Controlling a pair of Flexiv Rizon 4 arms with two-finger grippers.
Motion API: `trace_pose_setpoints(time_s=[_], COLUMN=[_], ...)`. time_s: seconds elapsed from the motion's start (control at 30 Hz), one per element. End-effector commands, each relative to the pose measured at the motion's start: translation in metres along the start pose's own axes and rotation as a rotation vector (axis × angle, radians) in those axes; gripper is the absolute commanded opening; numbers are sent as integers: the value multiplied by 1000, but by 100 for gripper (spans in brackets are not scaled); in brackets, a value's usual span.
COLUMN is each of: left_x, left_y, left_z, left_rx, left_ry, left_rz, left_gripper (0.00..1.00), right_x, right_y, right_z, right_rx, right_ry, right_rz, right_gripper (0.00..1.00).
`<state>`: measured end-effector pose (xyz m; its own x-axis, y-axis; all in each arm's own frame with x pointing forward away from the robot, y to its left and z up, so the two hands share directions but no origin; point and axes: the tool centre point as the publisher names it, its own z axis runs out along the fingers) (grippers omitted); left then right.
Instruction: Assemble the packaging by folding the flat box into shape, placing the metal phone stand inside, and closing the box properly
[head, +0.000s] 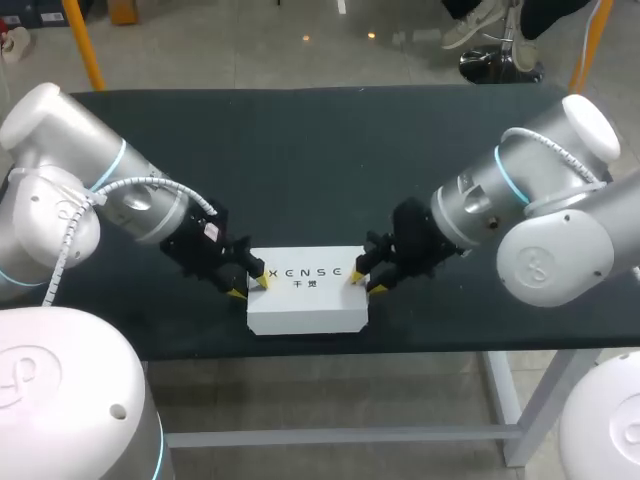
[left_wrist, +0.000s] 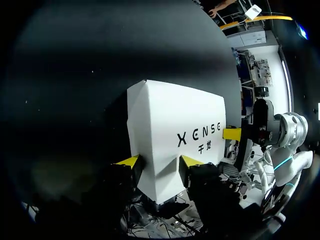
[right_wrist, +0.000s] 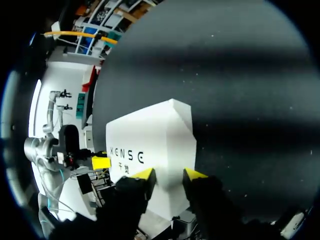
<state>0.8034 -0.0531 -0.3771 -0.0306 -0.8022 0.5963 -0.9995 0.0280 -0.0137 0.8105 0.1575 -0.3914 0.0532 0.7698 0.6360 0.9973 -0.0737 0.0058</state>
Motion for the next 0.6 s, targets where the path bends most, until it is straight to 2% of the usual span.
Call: trace_pose_setpoints(time_s=[0.03, 0.33, 0.6], left_x=[-5, -1, 5], left_y=[2, 3, -1], left_z=[9, 9, 5], left_rx=[7, 2, -38], left_ry=[36, 56, 39], left_rz=[0, -4, -37], left_gripper=[44, 37, 36], right_x=[-1, 3, 7], right_y=[3, 2, 4], right_z=[7, 6, 0], right_rx=[33, 44, 75], right_ry=[10, 8, 8], right_rz=[-1, 1, 11], right_gripper=[41, 40, 40])
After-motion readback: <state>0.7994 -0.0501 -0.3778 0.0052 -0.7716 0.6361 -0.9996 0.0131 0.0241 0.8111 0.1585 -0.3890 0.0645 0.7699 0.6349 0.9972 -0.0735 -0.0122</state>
